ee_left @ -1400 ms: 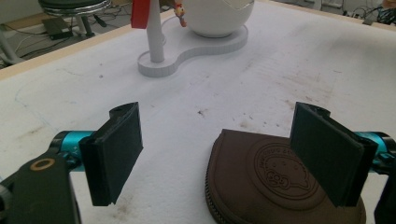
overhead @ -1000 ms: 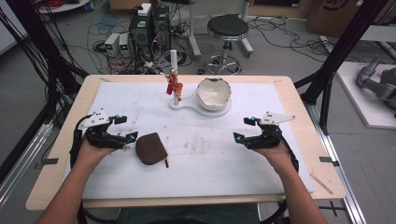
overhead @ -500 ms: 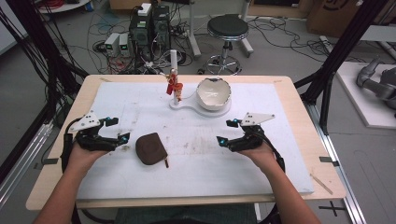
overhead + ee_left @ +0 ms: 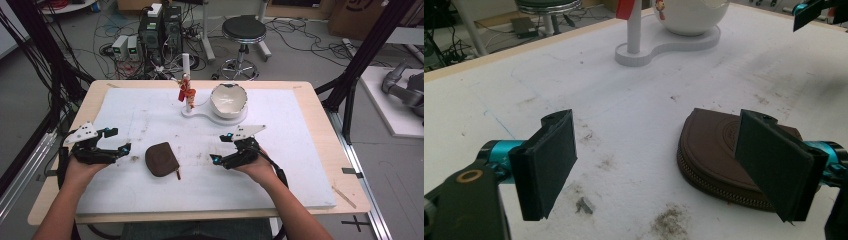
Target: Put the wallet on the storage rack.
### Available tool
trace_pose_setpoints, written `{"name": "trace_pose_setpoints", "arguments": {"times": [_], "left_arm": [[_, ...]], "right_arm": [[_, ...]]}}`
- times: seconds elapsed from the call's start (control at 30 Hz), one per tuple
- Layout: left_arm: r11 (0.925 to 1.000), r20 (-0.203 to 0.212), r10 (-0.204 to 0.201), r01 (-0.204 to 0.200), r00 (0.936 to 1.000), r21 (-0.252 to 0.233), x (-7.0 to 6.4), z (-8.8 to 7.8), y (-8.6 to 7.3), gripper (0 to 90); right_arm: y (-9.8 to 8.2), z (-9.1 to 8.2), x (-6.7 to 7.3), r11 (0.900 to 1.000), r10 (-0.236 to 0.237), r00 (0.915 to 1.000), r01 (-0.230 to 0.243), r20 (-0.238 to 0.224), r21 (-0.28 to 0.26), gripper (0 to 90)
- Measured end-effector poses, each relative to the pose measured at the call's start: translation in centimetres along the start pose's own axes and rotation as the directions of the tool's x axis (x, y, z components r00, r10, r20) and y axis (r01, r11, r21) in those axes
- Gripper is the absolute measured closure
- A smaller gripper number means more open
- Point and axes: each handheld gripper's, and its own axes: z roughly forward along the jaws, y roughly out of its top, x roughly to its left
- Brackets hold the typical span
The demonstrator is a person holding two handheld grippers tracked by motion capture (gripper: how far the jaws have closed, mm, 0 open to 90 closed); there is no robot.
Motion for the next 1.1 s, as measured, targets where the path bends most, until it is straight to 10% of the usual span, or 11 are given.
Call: {"name": "trace_pose_setpoints", "arguments": {"times": [0.73,1.1], "left_arm": [[1.0000,0.008,0.006,-0.006,1.0000,-0.005,-0.1,0.1,0.1,17.3],[1.0000,0.010,0.007,-0.007,0.9999,-0.005,-0.1,0.1,0.1,17.3]], "right_arm": [[1.0,7.2,4.5,0.989,-0.060,0.9921,0.074,-0.111,0.128,19.9],[0.9,9.6,6.6,0.968,-0.084,0.9901,0.108,-0.112,0.225,28.0]]}}
